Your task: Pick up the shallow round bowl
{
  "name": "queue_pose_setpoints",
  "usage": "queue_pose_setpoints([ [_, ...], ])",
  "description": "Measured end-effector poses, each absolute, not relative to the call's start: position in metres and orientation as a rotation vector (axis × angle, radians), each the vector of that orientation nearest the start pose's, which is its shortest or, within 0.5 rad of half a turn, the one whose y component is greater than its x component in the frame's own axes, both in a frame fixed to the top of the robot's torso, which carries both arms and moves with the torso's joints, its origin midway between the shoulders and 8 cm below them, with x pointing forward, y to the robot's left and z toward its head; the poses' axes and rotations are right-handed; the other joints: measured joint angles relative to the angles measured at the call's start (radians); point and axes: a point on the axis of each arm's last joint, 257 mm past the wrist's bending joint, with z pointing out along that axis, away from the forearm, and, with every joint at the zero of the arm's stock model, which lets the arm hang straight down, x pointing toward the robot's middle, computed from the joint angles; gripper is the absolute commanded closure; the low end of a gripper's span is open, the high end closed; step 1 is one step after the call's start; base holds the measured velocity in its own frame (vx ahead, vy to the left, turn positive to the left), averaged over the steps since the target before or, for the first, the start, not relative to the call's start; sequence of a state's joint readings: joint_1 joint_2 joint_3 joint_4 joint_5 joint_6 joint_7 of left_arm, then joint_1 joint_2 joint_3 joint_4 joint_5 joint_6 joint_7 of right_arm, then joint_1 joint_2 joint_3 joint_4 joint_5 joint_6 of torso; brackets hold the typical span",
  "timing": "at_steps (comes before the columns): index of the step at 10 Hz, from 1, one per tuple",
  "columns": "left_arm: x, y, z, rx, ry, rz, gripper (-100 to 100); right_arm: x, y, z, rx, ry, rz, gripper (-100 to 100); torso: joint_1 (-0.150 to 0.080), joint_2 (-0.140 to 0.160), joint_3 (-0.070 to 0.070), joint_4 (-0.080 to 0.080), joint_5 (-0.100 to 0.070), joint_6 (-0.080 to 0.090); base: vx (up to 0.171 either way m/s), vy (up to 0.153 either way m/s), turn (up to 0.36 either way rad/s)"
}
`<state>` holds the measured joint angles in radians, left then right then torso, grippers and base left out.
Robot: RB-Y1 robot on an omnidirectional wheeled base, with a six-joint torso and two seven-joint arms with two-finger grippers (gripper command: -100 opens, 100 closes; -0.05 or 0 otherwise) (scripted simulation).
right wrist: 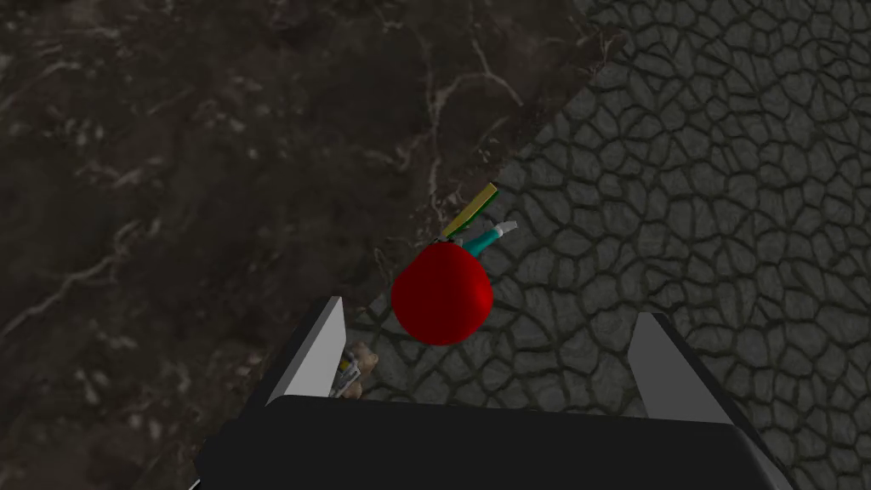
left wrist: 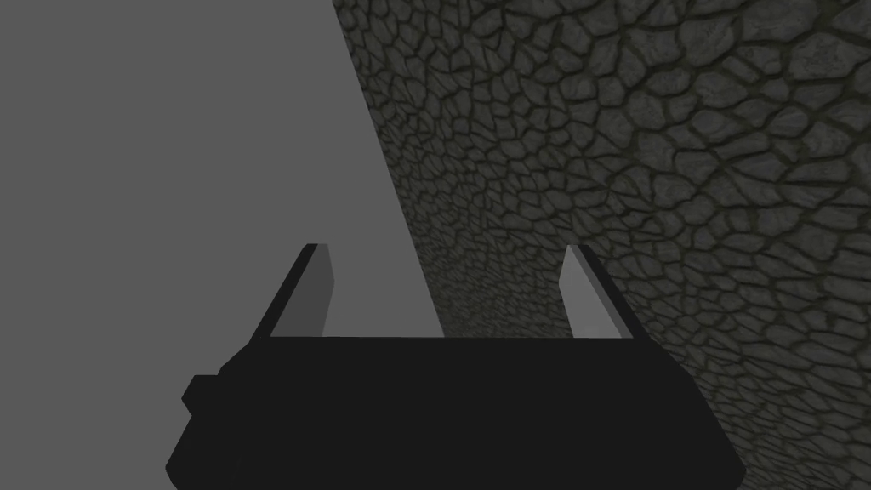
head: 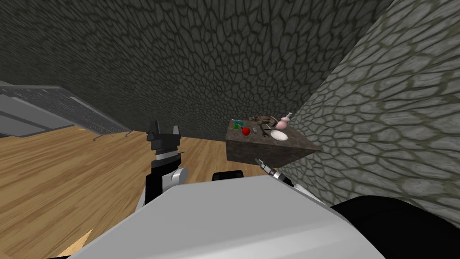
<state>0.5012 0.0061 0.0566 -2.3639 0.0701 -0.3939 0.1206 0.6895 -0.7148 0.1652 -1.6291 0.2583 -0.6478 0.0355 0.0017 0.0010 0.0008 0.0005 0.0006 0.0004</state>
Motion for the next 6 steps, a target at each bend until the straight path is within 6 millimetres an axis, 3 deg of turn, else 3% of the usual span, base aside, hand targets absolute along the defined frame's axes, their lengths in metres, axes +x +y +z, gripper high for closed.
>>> queue_pose_setpoints([
  [3,0.339,0.303,0.043,-0.75,0.552,-1.401,0,0.233,-0.329,-0.379,0.324,2.03,0.829,-100,0.0,-0.001,0.0,0.0,0.0,-0.001,0.002,0.052,0.13],
  [6,0.339,0.303,0.043,-0.75,0.552,-1.401,0,0.207,-0.35,-0.404,0.29,2.132,0.765,-100,-0.001,0.0,0.0,0.0,0.0,-0.001,0.002,0.031,0.089],
])
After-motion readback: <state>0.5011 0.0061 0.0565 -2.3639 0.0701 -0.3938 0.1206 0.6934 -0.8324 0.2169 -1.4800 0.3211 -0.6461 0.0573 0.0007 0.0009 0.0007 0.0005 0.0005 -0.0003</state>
